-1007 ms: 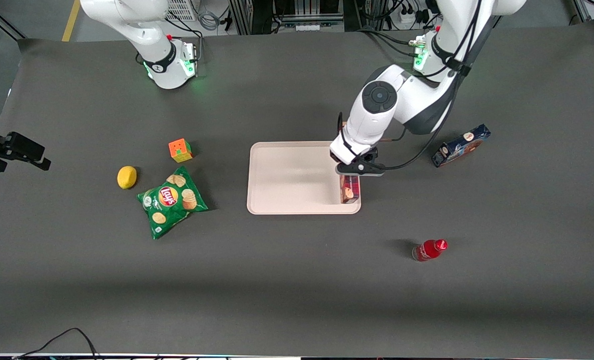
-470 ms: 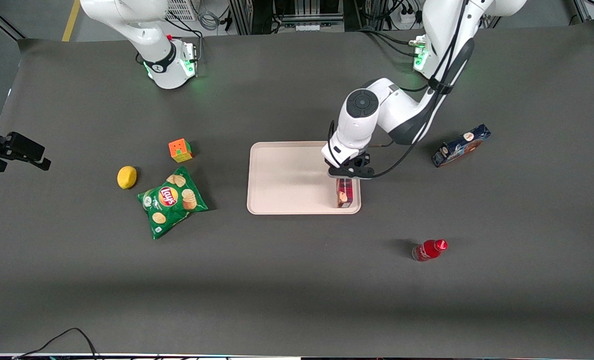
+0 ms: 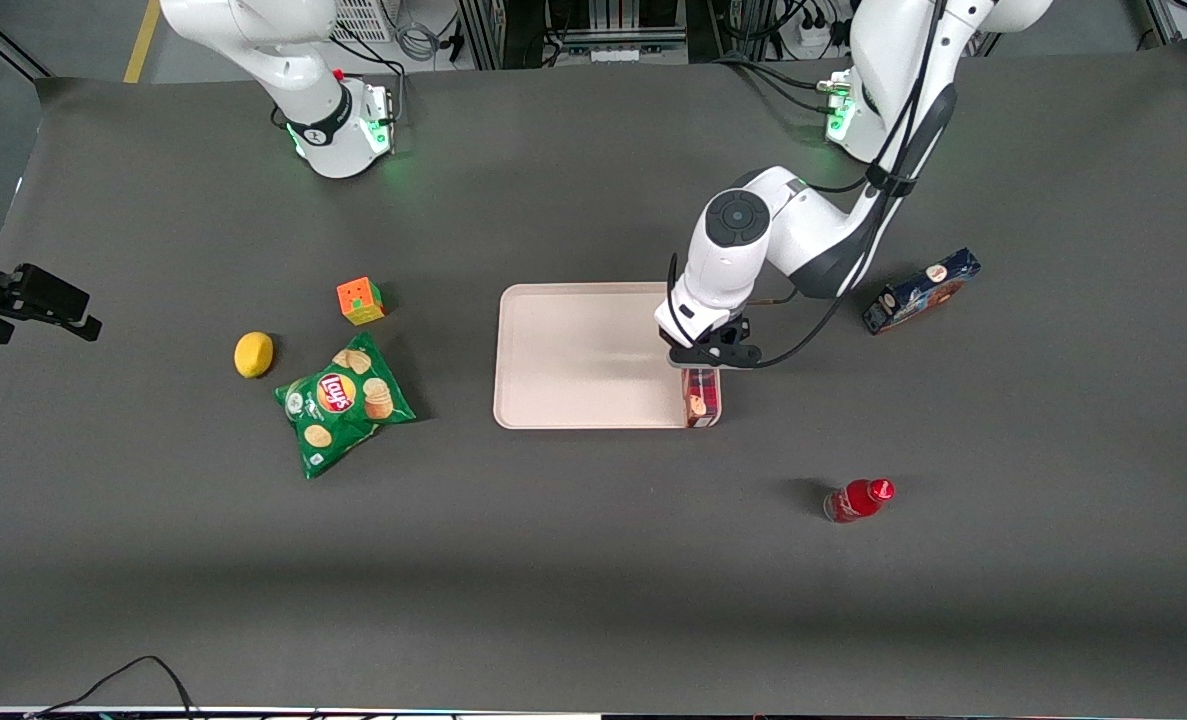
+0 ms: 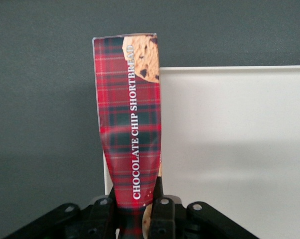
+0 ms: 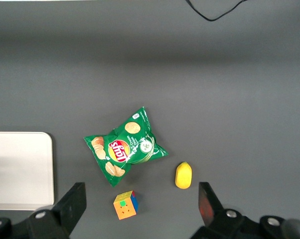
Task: Place red cookie box on tray
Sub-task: 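Lower the box onto the tray beside its rim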
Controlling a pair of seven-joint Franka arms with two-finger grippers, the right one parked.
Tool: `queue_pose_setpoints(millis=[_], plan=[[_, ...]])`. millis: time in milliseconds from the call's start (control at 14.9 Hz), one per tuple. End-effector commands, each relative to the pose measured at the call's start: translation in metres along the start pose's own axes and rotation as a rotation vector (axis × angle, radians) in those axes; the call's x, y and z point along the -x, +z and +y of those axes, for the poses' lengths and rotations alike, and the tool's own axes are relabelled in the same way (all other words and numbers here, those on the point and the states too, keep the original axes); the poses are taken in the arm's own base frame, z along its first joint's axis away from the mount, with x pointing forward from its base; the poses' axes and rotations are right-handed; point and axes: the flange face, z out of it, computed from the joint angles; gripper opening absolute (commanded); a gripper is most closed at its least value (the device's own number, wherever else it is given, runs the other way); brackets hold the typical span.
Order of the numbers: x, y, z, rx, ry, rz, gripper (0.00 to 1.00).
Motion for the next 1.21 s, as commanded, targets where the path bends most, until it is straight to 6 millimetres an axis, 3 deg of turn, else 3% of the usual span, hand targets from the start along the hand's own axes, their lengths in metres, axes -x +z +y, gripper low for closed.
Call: queue_pose_setpoints(millis=[0, 134, 738, 805, 1141], plan=[[0.002, 0.007, 0.003, 0.008, -0.01, 0.017, 0.14], [0.002, 0.007, 0.004, 0.009, -0.01, 0.016, 0.23], [-0.005, 0.007, -0.002, 0.004, -0.023, 0.019, 0.99], [-0.008, 0.003, -0.004, 0.002, -0.03, 0.024, 1.0], [-0.061, -0.062, -0.03, -0.004, -0.072, 0.091, 1.0]])
